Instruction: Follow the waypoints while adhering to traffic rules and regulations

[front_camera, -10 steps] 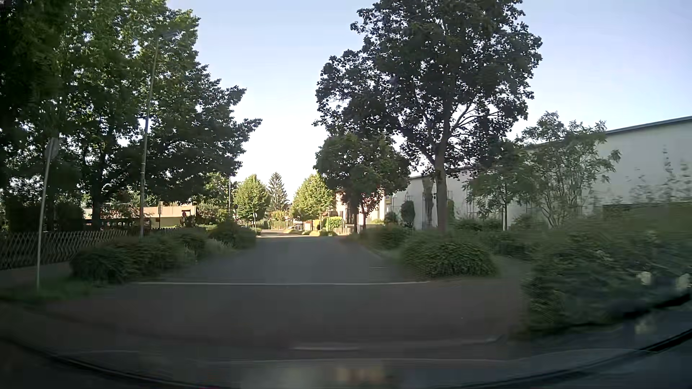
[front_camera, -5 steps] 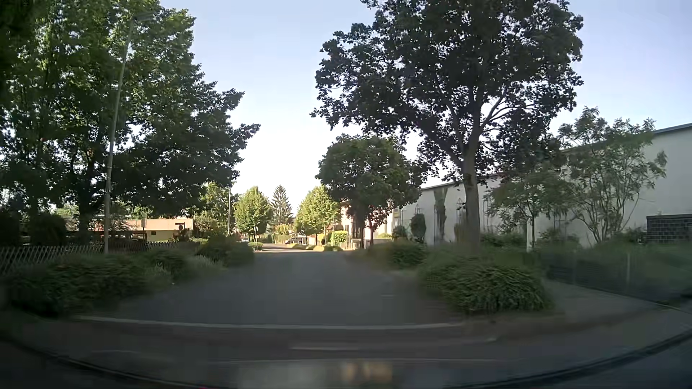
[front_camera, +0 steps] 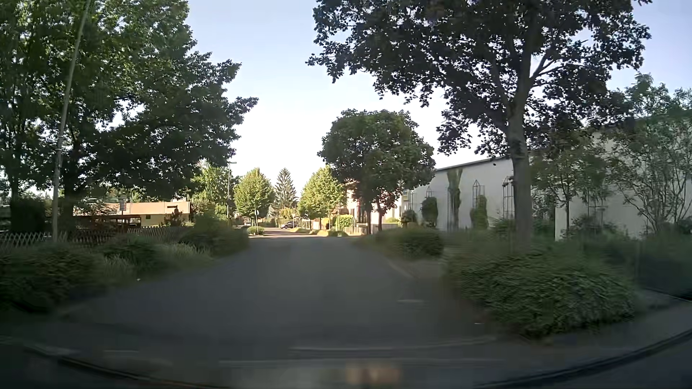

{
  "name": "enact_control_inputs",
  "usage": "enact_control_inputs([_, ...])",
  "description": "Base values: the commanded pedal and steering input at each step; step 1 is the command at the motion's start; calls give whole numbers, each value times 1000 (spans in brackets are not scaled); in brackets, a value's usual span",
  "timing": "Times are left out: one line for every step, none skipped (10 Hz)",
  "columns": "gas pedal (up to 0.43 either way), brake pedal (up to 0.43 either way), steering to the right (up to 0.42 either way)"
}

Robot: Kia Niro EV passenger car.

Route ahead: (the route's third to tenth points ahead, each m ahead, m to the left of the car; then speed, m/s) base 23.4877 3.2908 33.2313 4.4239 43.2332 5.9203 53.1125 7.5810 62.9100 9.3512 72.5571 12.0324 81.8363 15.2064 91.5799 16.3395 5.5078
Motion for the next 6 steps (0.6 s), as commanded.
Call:
enact_control_inputs([59,0,-14])
enact_control_inputs([59,0,-14])
enact_control_inputs([59,0,-13])
enact_control_inputs([59,0,-12])
enact_control_inputs([59,0,-10])
enact_control_inputs([59,0,-10])
